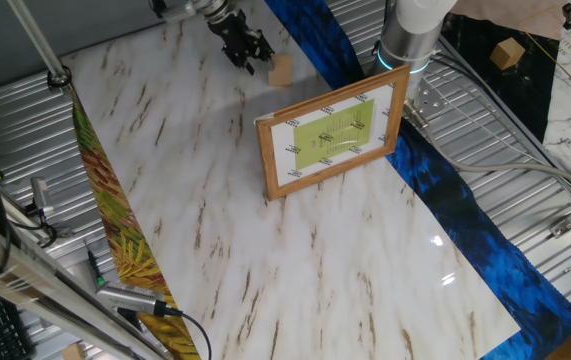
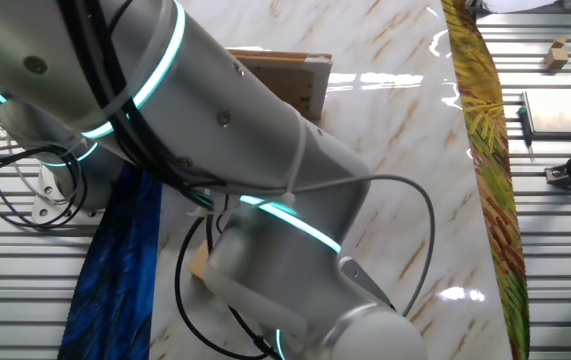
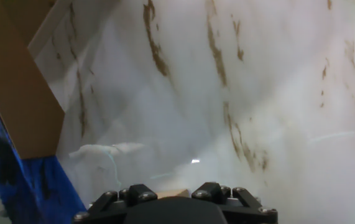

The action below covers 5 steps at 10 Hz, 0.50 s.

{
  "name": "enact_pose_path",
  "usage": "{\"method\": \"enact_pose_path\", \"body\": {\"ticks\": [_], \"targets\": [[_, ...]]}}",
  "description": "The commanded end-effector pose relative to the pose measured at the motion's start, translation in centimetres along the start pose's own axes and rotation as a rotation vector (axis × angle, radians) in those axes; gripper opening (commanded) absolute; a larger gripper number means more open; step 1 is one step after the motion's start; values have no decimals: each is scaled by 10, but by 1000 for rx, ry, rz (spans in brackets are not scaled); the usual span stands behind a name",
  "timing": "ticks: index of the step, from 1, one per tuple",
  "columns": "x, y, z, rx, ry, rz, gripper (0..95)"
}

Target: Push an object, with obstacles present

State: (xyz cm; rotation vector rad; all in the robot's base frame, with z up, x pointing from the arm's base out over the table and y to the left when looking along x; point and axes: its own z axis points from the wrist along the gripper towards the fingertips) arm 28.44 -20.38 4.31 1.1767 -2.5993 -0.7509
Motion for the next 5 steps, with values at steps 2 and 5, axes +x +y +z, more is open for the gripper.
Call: {"method": "enact_pose_path", "body": {"ticks": [2,5], "targets": [[0,0,1,4,1,-12,570],[1,0,0,23,1,-62,570]]}}
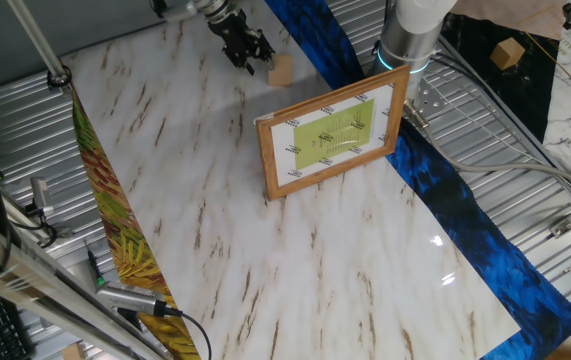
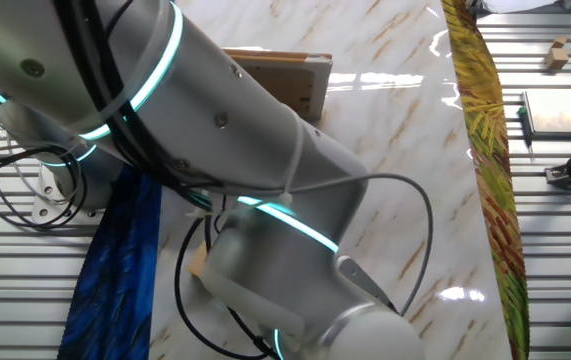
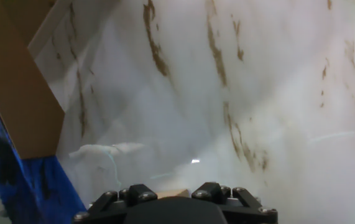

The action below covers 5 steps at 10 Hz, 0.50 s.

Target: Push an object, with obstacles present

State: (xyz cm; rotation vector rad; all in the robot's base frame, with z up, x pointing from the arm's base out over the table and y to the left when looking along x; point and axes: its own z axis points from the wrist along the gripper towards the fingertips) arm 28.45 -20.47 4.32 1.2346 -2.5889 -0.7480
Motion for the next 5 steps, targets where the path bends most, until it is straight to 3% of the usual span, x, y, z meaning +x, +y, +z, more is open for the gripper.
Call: {"method": "enact_pose_path", "body": {"ticks": [1,3,5], "targets": [[2,0,0,27,-1,-44,570],[6,0,0,38,-10,-78,570],[2,3,-5,114,20,-182,570]]}}
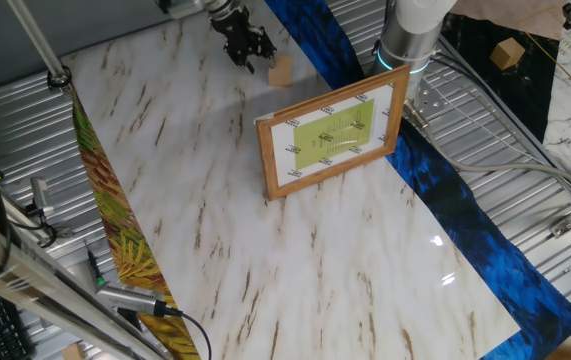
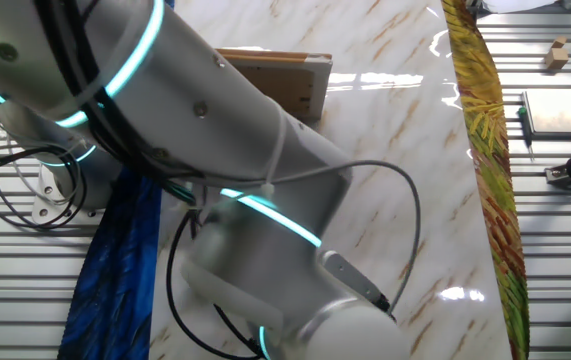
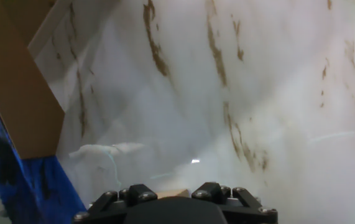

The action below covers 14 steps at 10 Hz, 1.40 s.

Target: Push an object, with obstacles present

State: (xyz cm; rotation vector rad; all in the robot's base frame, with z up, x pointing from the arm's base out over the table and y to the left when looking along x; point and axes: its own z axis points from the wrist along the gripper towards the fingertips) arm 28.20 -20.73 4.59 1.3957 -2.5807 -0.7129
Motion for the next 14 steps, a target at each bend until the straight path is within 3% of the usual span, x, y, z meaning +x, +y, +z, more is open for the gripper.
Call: {"method": "enact_pose_path", "body": {"ticks": [1,3,4,7,8,12,14], "targets": [[-1,2,-3,88,40,-114,570],[4,4,-7,95,45,-155,570],[9,6,-10,91,48,-131,570],[6,9,-17,80,49,-48,570],[5,11,-20,70,50,-16,570],[6,16,-30,-22,42,94,570],[5,17,-32,-42,52,113,570]]}}
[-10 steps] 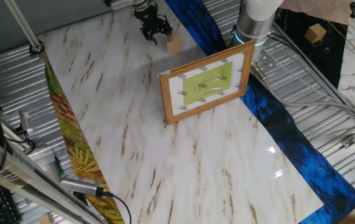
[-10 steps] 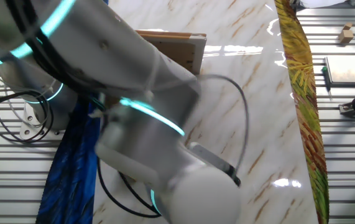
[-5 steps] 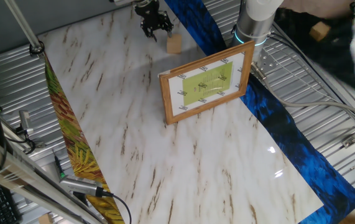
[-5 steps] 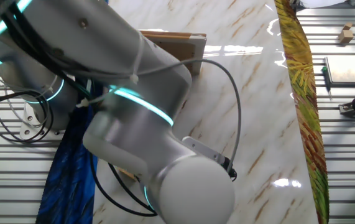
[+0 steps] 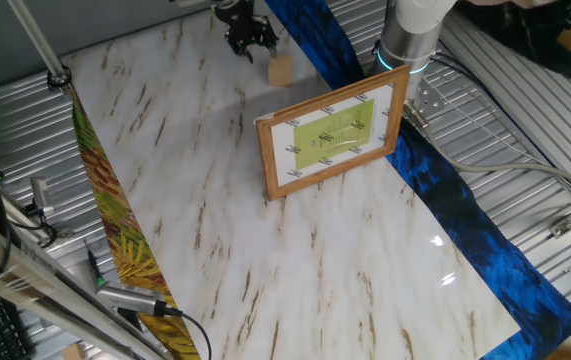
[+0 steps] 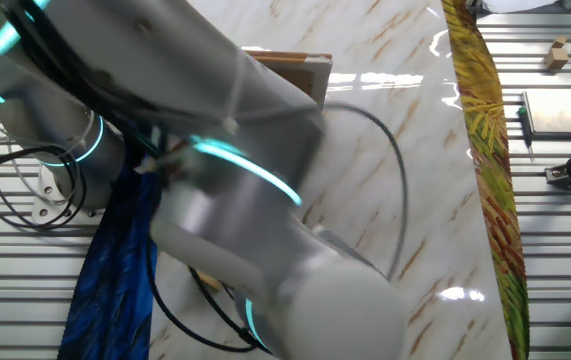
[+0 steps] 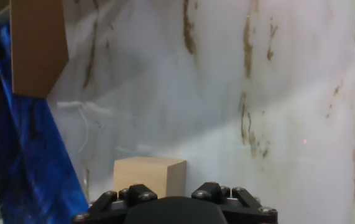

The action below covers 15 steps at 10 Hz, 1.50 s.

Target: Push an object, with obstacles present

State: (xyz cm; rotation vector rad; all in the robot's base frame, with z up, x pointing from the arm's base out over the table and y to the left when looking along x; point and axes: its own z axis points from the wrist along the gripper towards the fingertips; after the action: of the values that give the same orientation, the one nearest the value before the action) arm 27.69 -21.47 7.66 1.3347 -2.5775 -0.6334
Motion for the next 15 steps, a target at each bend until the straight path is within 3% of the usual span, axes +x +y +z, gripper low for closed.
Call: {"method": "enact_pose_path", "body": {"ticks": [1,2,5,11,13,15], "targets": [[0,3,-5,-67,-1,65,570],[2,3,-5,-103,-14,85,570],[-2,2,-4,-120,-26,115,570],[-35,2,-2,-156,-49,151,570],[-34,2,-2,-174,-53,167,570],[-20,2,-3,-191,-48,174,570]]}}
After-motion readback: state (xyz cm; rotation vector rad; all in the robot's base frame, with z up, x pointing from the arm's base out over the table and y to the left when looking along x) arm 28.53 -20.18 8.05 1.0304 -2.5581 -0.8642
